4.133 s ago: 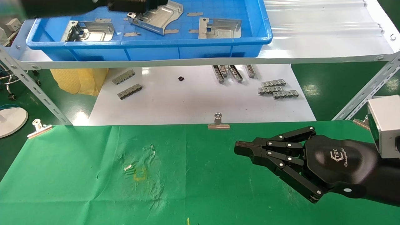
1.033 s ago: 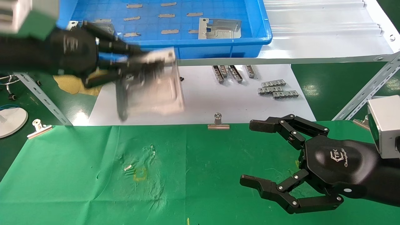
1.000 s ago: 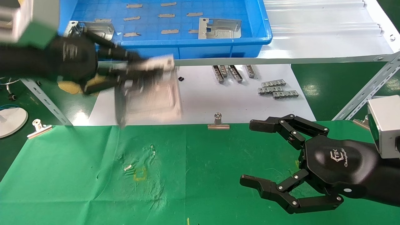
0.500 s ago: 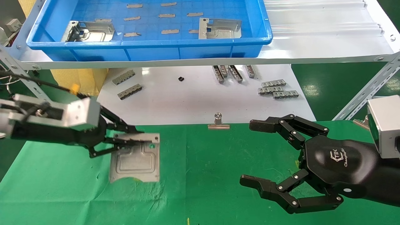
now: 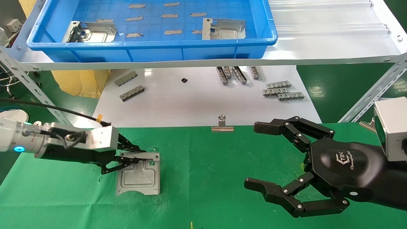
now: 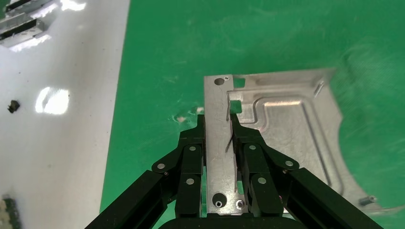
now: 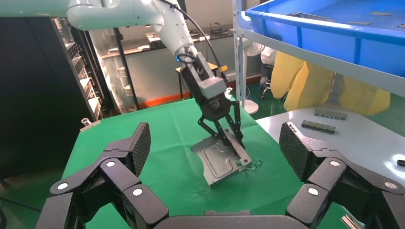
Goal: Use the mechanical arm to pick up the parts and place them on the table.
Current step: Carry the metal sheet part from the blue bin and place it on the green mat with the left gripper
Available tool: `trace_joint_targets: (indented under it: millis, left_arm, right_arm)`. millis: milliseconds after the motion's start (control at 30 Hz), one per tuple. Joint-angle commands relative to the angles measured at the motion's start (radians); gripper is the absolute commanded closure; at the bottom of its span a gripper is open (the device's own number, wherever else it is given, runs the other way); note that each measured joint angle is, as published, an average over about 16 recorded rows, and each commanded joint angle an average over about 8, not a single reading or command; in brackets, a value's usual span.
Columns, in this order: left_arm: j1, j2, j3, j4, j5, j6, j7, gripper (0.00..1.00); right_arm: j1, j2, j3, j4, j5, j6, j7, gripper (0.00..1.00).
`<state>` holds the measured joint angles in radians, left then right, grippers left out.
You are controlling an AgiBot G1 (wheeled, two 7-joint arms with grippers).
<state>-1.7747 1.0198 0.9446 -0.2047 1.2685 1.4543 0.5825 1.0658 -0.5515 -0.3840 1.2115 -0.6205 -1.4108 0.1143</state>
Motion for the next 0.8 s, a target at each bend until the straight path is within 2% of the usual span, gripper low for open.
trace_joint_targets:
  millis: [33,233,367,567,800]
  left_arm:
    - [0.007,0.014,0.0,0.025,0.002,-0.022,0.027,0.0]
    - [0.011,0.033,-0.015,0.062,-0.019,-0.027,0.096,0.0]
    - [0.008,0.034,-0.024,0.093,-0.035,0.017,0.095,0.0]
    - [0.034,0.014,-0.079,0.172,-0.121,0.113,-0.006,0.0]
    - [0.122,-0.015,-0.175,0.245,-0.259,0.145,-0.137,0.0]
  right_arm:
    - [0.0,0.0,0.0,0.0,0.0,0.0,0.0,0.0]
    - [0.0,0.0,0.0,0.0,0.0,0.0,0.0,0.0]
    - [0.0,0.0,0.0,0.0,0.0,0.0,0.0,0.0]
    - [0.0,0.0,0.0,0.0,0.0,0.0,0.0,0.0]
    - [0.0,0.0,0.0,0.0,0.0,0.0,0.0,0.0]
